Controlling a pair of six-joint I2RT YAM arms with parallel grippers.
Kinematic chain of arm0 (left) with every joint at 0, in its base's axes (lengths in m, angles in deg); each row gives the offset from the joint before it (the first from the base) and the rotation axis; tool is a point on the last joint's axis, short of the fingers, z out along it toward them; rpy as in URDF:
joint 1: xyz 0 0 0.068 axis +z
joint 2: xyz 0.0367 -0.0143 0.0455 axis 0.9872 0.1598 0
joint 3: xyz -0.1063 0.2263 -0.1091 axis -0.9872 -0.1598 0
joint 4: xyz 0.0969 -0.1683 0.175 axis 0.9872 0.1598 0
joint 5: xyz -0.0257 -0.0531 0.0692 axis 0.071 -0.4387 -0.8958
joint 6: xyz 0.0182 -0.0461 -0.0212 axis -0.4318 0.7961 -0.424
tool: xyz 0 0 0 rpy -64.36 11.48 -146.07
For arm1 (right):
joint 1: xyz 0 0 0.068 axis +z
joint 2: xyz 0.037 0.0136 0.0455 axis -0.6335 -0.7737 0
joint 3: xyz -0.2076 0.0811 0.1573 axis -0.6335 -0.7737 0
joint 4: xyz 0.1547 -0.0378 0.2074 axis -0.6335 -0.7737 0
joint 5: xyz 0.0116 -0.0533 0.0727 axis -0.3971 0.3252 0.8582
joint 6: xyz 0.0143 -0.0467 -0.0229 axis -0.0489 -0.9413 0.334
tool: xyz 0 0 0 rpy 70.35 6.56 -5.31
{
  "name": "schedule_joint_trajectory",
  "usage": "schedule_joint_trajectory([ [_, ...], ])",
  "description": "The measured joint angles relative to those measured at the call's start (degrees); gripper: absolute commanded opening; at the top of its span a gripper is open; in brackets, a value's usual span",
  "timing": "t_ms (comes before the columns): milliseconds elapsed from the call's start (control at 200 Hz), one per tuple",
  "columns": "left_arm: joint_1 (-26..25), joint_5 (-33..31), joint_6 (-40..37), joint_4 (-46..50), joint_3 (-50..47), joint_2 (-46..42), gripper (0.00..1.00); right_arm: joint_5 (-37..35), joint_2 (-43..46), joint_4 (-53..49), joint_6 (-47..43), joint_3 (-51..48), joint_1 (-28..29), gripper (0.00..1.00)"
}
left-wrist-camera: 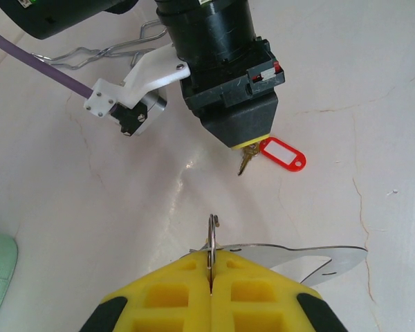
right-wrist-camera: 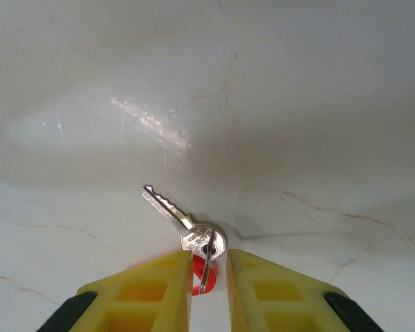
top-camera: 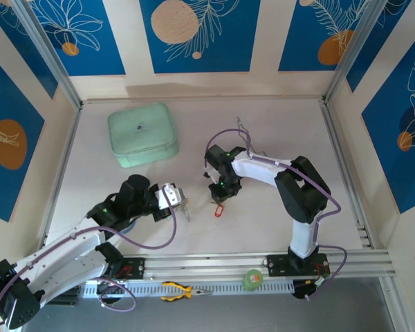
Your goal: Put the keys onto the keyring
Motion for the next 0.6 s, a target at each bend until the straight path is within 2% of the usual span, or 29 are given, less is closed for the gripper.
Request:
schedule_joint_trajectory([
  [380, 0.00, 0.00, -0.02, 0.00, 0.00, -0.02, 0.00, 0.00, -1.84, -0.87, -0.22, 0.22, 0.00, 0.19],
  [600, 0.00, 0.00, -0.02, 0.00, 0.00, -0.02, 0.00, 0.00, -1.84, -1.09, -0.83, 0.35, 0.00, 0.06],
])
